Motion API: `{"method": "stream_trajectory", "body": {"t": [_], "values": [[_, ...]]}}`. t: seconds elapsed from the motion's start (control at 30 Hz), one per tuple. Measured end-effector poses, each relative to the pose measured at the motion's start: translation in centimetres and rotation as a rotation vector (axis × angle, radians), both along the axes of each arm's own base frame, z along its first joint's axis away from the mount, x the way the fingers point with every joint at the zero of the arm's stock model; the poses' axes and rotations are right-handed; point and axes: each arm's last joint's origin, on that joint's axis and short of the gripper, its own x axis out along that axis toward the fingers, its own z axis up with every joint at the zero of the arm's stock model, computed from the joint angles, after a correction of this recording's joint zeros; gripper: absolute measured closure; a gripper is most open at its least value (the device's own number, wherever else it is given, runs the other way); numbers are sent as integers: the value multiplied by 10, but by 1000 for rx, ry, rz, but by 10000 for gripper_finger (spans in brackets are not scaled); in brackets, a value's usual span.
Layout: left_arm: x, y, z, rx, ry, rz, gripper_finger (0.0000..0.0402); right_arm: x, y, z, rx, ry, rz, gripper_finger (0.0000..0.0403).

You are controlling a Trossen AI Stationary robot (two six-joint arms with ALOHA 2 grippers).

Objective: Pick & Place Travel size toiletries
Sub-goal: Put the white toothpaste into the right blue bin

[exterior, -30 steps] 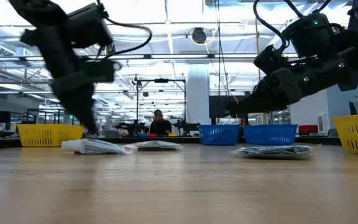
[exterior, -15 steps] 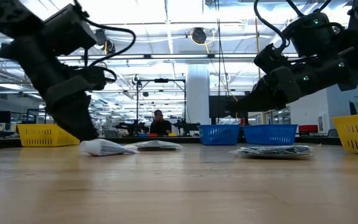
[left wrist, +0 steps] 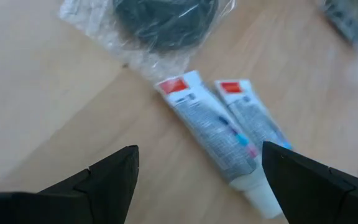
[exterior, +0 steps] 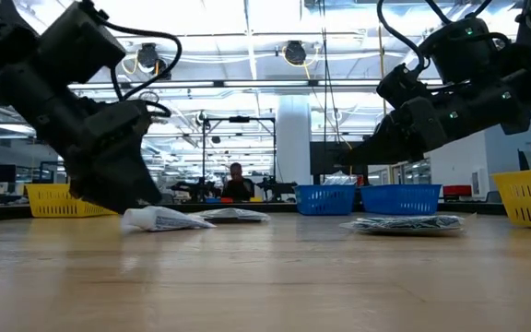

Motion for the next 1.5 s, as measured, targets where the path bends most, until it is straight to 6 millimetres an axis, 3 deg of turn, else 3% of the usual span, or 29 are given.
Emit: {"method": "stream_trajectory", "body": {"t": [0.2,0.6,0.77,0.97,1.3,1.5], "values": [[6,-6,-13,-17,-6,60,79,0,0,1,0,-8,0,348],[8,-6,-27,-19,38,66,246,0,0,0,0,-3,0,348],[8,-7,-28,4,56,-8,285,0,0,0,0,-2,0,348],[12,-8,-25,46,133,-40,299,0,0,0,0,-3,0,348],[30,-12,-4,209,330,-150,300,0,0,0,0,-2,0,348],[36,-13,4,254,347,-186,301,0,0,0,2,-2,4,348]]}}
